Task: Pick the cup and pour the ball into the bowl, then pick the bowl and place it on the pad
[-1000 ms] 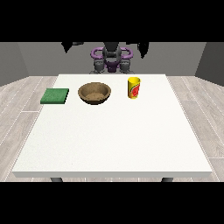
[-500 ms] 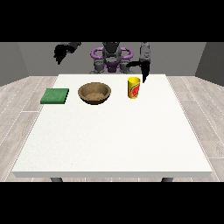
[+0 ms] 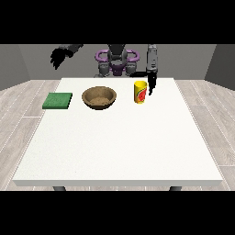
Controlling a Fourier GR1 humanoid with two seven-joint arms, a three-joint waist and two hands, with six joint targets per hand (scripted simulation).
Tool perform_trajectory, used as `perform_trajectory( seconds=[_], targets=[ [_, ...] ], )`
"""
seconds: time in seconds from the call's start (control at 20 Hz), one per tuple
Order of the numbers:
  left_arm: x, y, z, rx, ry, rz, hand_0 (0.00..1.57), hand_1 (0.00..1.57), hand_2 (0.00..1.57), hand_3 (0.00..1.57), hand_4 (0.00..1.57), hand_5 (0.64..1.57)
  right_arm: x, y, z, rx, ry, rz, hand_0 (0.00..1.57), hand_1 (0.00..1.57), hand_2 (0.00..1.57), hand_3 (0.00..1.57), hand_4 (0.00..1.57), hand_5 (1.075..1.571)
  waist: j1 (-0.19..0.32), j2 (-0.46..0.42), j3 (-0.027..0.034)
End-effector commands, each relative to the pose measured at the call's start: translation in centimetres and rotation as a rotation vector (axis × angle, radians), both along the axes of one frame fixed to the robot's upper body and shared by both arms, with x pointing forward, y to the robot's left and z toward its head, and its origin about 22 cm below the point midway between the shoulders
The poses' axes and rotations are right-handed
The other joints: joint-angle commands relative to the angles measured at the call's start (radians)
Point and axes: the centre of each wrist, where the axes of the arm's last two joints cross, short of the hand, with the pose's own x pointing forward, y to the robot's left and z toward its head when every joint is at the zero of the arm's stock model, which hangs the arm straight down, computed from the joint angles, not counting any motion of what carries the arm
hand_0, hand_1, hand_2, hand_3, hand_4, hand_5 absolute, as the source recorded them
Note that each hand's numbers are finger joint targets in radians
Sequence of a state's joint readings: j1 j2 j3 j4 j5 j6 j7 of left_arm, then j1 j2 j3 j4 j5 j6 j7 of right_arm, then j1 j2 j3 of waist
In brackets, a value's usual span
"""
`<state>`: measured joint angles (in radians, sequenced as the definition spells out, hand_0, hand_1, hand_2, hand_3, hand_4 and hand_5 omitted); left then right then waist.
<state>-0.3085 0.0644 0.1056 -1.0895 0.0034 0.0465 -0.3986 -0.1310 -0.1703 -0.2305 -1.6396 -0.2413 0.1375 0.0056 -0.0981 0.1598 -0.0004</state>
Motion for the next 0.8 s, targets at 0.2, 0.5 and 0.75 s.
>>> perform_trajectory(
  seconds=[0.2,0.5,0.75],
  targets=[
    [0.4,2.0,-4.2,-0.024,-0.054,0.063,0.0,0.0,0.0,0.0,0.25,1.445,0.5,0.3,1.8,-0.016,-0.046,0.045,0.0,0.0,0.0,0.0,0.67,1.562,-0.052,0.07,-0.0007],
    [0.7,1.7,-5.2,0.124,-0.035,0.151,1.15,1.15,1.57,1.57,1.31,1.475,1.0,-1.2,4.6,-0.03,-0.107,0.084,0.0,0.0,0.0,0.12,0.65,1.568,-0.111,0.098,-0.0009],
    [2.1,1.9,-4.3,0.191,-0.078,0.229,1.28,1.28,1.57,1.57,1.37,1.457,0.9,-5.1,5.7,-0.034,-0.122,0.096,0.0,0.0,0.0,0.16,0.64,1.568,-0.132,0.125,-0.0002]
  ],
)
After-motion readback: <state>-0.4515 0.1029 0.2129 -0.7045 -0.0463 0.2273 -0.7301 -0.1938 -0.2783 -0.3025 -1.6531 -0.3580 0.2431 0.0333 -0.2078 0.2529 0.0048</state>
